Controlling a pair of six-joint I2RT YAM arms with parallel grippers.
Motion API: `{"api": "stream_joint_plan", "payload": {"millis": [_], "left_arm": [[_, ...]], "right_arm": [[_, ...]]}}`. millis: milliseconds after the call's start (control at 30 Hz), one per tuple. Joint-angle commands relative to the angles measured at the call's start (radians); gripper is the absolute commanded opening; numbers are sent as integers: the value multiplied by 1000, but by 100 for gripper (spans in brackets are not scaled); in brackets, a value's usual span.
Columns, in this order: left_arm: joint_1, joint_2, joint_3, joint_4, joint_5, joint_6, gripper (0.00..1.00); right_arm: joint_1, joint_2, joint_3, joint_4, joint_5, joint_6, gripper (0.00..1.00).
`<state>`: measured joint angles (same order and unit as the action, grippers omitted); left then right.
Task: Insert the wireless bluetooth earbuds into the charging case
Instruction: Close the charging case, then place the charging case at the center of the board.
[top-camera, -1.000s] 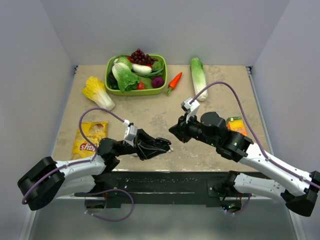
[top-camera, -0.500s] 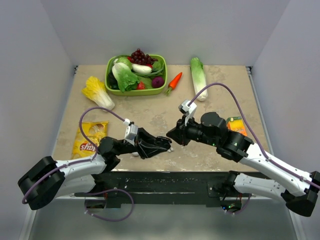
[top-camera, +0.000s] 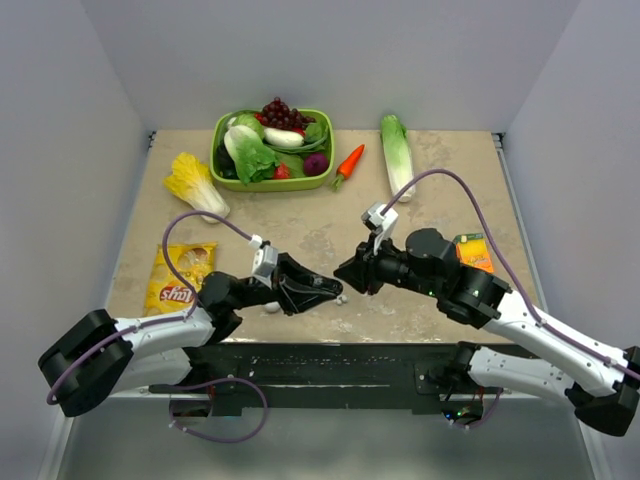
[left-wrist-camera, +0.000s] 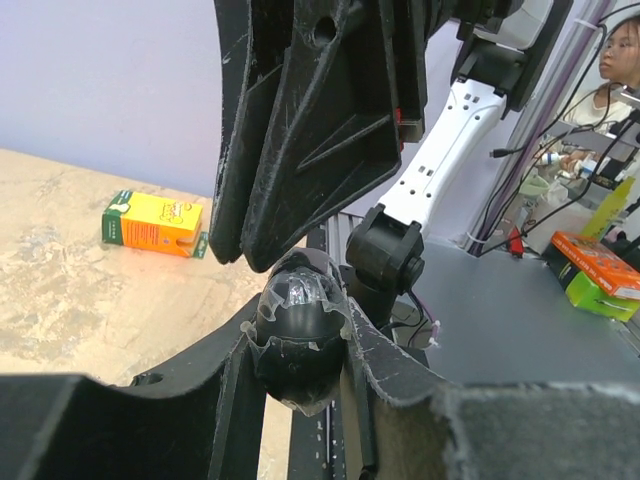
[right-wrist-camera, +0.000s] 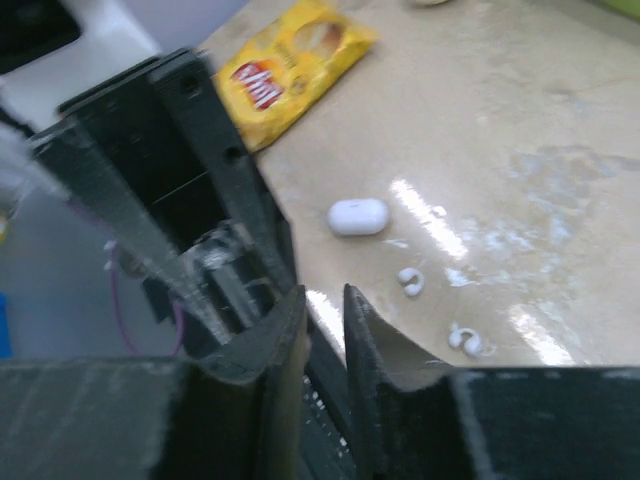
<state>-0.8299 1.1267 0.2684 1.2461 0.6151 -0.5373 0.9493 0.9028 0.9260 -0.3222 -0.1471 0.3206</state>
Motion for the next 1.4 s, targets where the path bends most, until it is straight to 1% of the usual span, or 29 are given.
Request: {"api": "stream_joint_plan", "payload": {"millis": [0,33,67,100,133,167,200,233,267,300,333,400,433,467,500,533,600,833,900,933,1000,1033,1200,1267,1300,1333,1367], "left_arm": [[2,-8,45,-9,-81,34,0],[2,-10,51,-49,-113,40,0],[2,-5,70,-142,-200,43,0],[2,-1,84,-193,-254,42,0],[6,22,103,-309,-317,25,0],[14,42,144,-359,-415,13,0],[23,68,167,-402,-454,-1,0],[52,129,195,-498,-489,-50,0],[69,165,248,-537,-538,-76,0],[84,201,276,-572,-551,-113,0],[112,279,305,-627,-551,-124,0],[130,359,394,-661,-542,-92,0],[141,433,426,-707,-551,-83,0],[149,470,484,-726,-546,-73,0],[167,532,509,-740,-535,-60,0],[176,562,547,-755,-523,-56,0],[205,629,575,-766,-491,-47,0],[267,751,660,-832,-456,-49,0],[278,771,672,-847,-456,-52,6],[279,774,677,-859,-454,-50,13],[287,785,678,-870,-454,-47,21],[290,788,680,-876,-454,-47,27],[314,773,675,-922,-463,-44,39],[322,753,667,-939,-480,-41,49],[333,733,664,-956,-485,-35,88],[339,722,661,-965,-485,-32,89],[347,711,658,-974,-482,-30,99]], "right_arm": [[2,-108,-36,15,350,101,30],[2,-139,-74,23,433,115,37],[2,-165,-99,35,516,126,39],[2,-217,-122,47,593,129,40],[2,-228,-163,75,616,129,43],[2,-234,-177,84,627,129,43],[2,-222,-194,93,632,120,44],[2,-200,-197,92,630,117,45],[2,-179,-202,91,633,110,45],[0,-136,-220,106,647,98,45],[2,-118,-231,113,653,97,45],[0,-90,-257,144,646,107,45],[0,-84,-266,159,618,112,45],[2,-81,-274,175,604,115,45],[0,-82,-291,204,591,123,45],[0,-82,-296,216,568,126,45],[2,-81,-306,241,548,127,45],[0,-61,-329,262,534,124,45],[-1,-54,-334,267,534,123,45],[0,-51,-332,265,535,123,45],[0,-45,-331,265,534,117,45],[0,-45,-331,264,535,117,45],[0,-33,-328,247,554,117,46],[0,-28,-328,244,557,115,46],[0,-30,-326,242,557,117,46],[0,-30,-326,244,557,117,46],[0,-28,-325,242,555,115,46]]}}
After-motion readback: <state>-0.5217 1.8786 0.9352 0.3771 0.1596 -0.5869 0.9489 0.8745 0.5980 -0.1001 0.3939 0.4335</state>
